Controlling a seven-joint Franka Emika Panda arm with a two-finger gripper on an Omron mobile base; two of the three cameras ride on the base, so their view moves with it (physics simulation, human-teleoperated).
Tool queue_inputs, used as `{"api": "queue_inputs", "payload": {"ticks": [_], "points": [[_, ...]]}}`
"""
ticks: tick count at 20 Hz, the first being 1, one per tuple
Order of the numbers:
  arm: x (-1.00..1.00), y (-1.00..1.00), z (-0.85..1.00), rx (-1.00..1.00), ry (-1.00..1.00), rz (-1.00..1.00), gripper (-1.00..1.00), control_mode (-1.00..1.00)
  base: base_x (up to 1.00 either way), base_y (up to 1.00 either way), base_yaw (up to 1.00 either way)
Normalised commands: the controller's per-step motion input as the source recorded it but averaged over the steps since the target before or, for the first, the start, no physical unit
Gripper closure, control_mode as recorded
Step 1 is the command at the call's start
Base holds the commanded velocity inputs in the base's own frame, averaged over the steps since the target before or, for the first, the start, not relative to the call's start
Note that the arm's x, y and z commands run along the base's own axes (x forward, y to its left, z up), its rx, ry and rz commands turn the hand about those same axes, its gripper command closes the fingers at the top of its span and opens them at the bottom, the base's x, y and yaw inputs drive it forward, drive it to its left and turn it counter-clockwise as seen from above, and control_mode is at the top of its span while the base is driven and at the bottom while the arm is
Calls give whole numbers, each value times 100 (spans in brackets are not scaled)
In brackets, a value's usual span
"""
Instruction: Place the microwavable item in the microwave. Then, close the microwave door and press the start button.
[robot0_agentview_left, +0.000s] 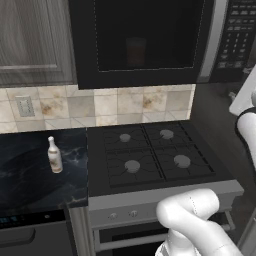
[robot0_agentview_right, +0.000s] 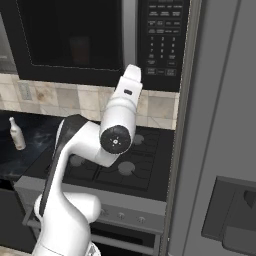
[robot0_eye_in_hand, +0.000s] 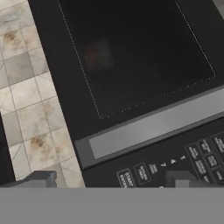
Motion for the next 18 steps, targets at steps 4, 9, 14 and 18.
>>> {"api": "queue_inputs", "payload": {"ticks": [4, 9, 14, 18], "points": [[14, -17, -4, 0, 2, 0, -100, -100, 0, 0, 0], [51, 0, 0, 0, 7, 0, -100, -100, 0, 0, 0], [59, 1, -1, 0, 9, 0, -100, -100, 0, 0, 0], [39, 0, -4, 0, 10, 0, -100, -100, 0, 0, 0]]}}
